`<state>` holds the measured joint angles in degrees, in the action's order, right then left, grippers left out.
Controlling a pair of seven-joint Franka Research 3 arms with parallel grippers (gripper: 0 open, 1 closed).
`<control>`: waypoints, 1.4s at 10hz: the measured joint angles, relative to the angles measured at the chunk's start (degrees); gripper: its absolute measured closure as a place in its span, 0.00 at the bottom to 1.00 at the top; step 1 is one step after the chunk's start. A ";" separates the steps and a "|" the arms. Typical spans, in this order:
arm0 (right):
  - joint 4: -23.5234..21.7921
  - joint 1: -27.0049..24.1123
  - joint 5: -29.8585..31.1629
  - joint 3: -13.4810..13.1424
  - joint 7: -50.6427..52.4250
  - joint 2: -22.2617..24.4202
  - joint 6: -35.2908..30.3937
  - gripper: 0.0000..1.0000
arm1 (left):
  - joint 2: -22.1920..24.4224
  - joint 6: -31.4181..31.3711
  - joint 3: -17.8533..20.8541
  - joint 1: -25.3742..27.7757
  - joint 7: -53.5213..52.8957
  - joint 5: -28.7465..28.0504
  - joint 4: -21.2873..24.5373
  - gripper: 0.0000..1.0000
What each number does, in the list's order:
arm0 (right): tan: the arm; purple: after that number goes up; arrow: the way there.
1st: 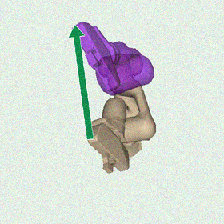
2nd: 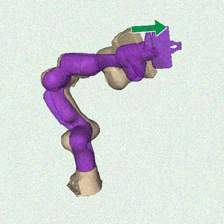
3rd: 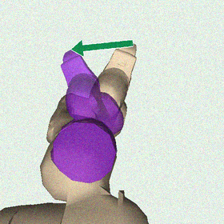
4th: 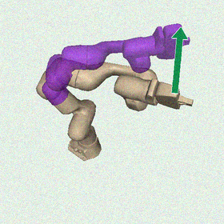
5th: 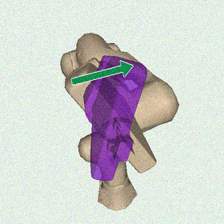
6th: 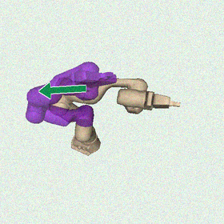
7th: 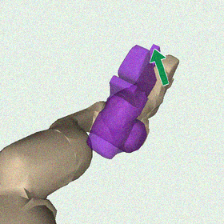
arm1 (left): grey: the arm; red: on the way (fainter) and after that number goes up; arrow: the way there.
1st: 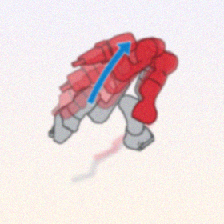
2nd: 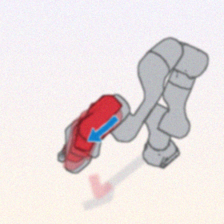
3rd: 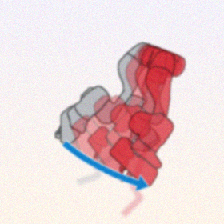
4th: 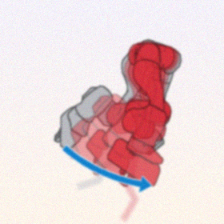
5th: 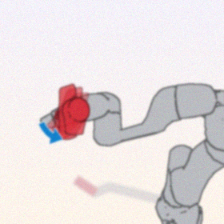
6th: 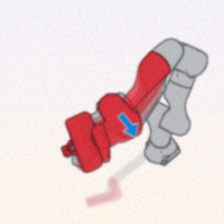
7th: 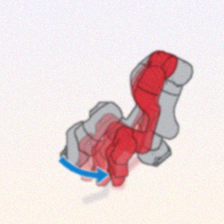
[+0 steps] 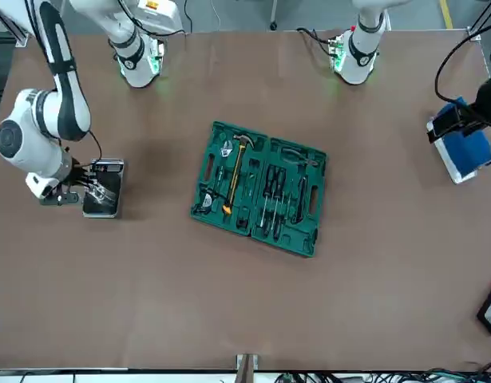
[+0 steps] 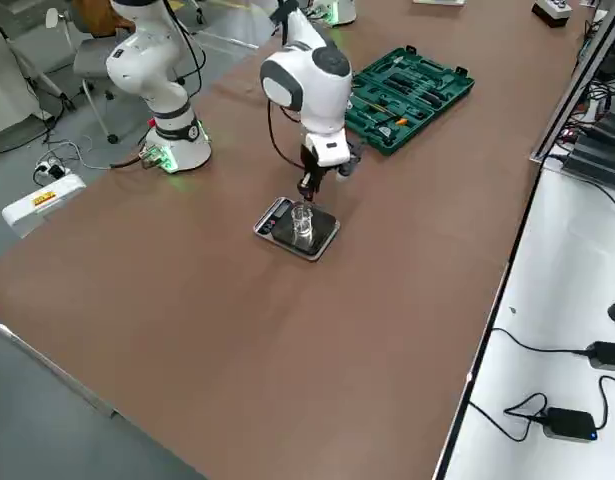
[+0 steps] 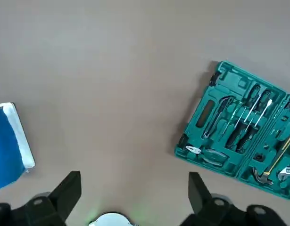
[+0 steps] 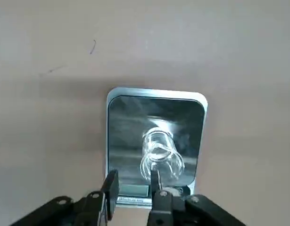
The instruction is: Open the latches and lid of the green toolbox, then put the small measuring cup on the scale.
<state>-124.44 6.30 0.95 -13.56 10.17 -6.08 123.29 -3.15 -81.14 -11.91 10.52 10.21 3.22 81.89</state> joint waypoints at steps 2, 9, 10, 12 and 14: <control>5.43 0.02 0.00 0.51 -1.18 4.73 -8.89 0.52 | 1.17 0.00 0.08 0.96 0.00 -0.47 -0.11 0.00; 27.62 -0.42 0.05 8.90 -5.88 9.90 -27.35 0.00 | 1.35 -0.01 8.05 -7.37 -0.06 -0.48 -0.72 0.00; 30.72 -0.74 0.05 9.14 -5.88 9.86 -28.31 0.00 | 1.42 -0.01 10.69 -10.02 -0.07 -0.48 -1.00 0.00; 33.08 -1.18 0.05 9.17 -5.88 9.41 -28.70 0.00 | 1.70 0.05 11.15 -10.52 -1.60 -0.48 -1.20 0.00; 34.85 -1.69 0.05 9.17 -5.89 7.82 -28.69 0.00 | 2.40 0.21 11.18 -10.52 -2.27 -0.48 -1.26 0.00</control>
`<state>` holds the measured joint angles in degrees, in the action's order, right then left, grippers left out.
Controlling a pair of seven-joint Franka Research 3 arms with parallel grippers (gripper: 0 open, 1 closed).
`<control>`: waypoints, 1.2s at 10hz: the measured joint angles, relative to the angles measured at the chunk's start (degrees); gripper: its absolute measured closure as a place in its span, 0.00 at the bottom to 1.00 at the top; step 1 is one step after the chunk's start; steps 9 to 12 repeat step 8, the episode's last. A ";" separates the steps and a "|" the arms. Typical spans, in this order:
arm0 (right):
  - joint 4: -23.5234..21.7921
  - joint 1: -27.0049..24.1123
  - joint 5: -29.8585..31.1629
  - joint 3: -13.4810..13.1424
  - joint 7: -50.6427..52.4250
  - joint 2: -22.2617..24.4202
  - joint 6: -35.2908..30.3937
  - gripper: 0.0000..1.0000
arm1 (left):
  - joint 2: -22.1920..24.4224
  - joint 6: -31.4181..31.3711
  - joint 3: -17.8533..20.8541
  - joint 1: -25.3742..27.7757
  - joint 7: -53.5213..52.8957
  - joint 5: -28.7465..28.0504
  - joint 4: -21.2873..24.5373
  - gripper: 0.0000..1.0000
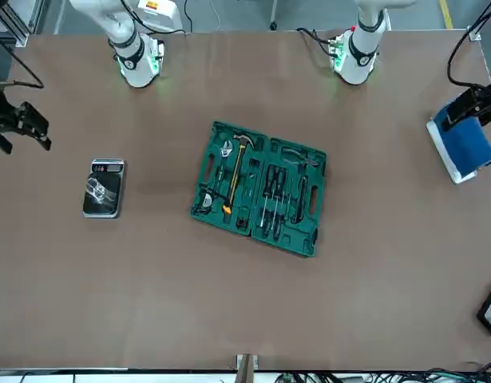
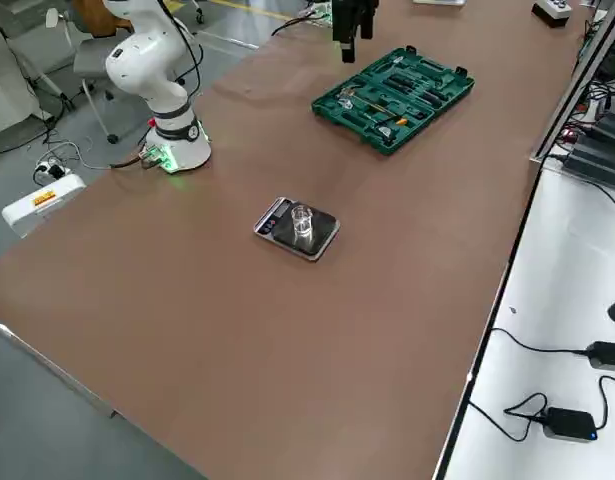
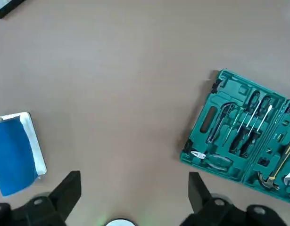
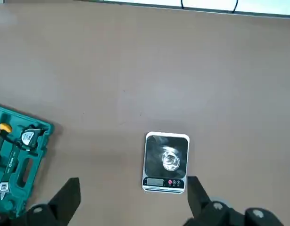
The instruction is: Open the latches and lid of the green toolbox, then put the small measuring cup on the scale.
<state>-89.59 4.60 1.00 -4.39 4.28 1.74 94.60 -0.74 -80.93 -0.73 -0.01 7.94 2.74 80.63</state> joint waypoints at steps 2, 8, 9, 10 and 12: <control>0.88 -0.09 0.00 0.04 -0.70 -1.28 0.00 0.00 | 0.23 0.20 0.00 -0.01 -0.11 0.00 0.01 0.00; 1.06 -0.07 -0.02 0.91 -1.77 -1.49 -1.22 0.00 | 0.15 0.67 -0.09 -0.36 -0.22 0.00 2.10 0.00; 1.06 -0.07 -0.02 0.91 -1.77 -1.49 -1.22 0.00 | 0.15 0.67 -0.09 -0.36 -0.22 0.00 2.10 0.00; 1.06 -0.07 -0.02 0.91 -1.77 -1.49 -1.22 0.00 | 0.15 0.67 -0.09 -0.36 -0.22 0.00 2.10 0.00; 1.06 -0.07 -0.02 0.91 -1.77 -1.49 -1.22 0.00 | 0.15 0.67 -0.09 -0.36 -0.22 0.00 2.10 0.00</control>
